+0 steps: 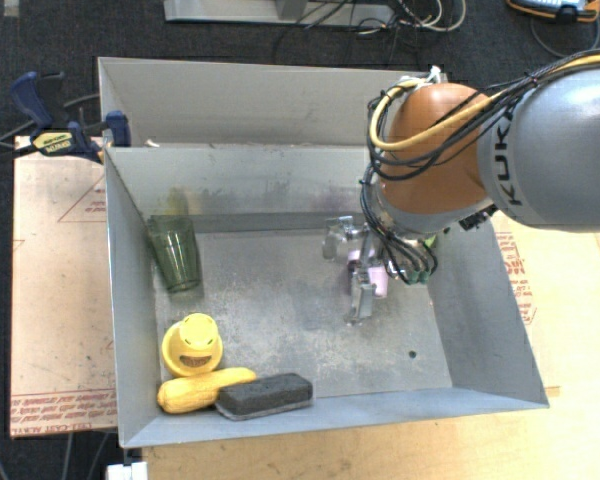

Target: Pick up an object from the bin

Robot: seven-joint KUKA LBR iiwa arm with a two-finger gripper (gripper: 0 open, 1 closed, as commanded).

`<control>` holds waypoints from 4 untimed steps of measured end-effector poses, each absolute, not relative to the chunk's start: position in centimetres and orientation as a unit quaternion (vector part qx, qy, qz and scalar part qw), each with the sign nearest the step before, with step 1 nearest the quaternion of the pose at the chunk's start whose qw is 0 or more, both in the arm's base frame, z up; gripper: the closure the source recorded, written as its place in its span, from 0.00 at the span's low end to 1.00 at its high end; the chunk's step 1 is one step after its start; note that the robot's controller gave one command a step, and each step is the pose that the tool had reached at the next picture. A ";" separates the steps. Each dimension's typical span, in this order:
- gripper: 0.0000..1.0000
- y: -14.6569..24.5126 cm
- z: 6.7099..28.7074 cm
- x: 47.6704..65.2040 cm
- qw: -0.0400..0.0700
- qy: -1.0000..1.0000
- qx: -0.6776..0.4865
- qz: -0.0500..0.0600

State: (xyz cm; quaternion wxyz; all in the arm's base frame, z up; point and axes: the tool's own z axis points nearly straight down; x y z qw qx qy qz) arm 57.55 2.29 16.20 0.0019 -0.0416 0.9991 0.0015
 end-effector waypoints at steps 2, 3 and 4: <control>0.00 -5.2 13.0 63.0 0.004 0.997 -0.083 0.001; 0.00 -5.5 11.3 63.2 0.002 0.995 -0.098 0.001; 0.00 -5.9 8.9 63.9 0.005 0.977 -0.214 0.001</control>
Offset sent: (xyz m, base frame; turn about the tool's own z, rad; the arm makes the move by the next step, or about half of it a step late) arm 0.0579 -0.0896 -0.0419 -0.0208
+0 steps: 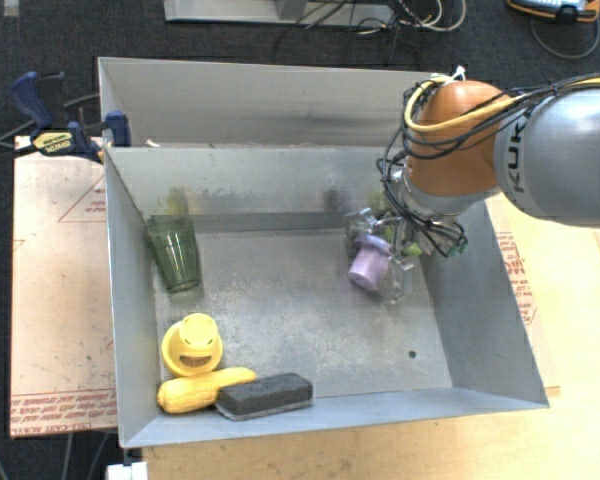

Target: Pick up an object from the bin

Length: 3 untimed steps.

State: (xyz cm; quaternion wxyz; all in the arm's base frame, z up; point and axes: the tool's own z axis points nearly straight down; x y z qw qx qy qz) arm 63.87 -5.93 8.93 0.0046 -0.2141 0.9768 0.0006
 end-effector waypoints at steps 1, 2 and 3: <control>1.00 -8.2 7.4 63.1 0.007 0.962 -0.273 0.000; 1.00 -8.2 7.4 63.1 0.007 0.962 -0.273 0.000; 1.00 -7.3 22.3 63.8 0.009 0.971 -0.240 0.001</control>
Offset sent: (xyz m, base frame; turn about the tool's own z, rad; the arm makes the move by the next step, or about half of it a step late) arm 0.0000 0.0000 0.0000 0.0000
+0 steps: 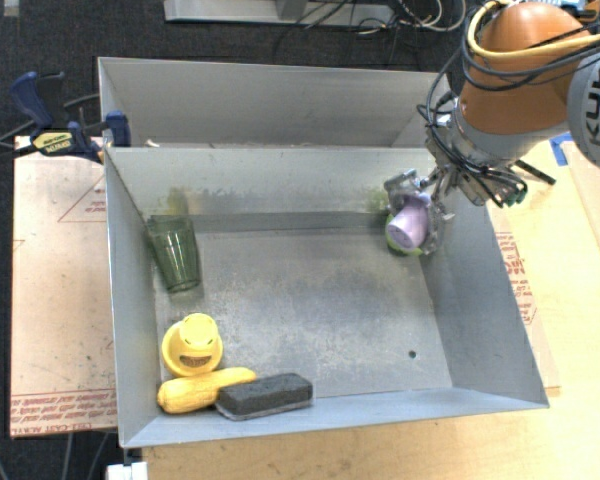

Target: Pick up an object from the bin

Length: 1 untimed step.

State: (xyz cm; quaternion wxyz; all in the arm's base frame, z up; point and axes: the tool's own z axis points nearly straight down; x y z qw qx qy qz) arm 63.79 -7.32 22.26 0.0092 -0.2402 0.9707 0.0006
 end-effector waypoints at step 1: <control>1.00 -7.3 22.3 63.8 0.009 0.971 -0.240 0.001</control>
Offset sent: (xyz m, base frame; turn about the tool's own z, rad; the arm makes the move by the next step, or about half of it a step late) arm 0.0101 0.0000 -0.1446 0.0199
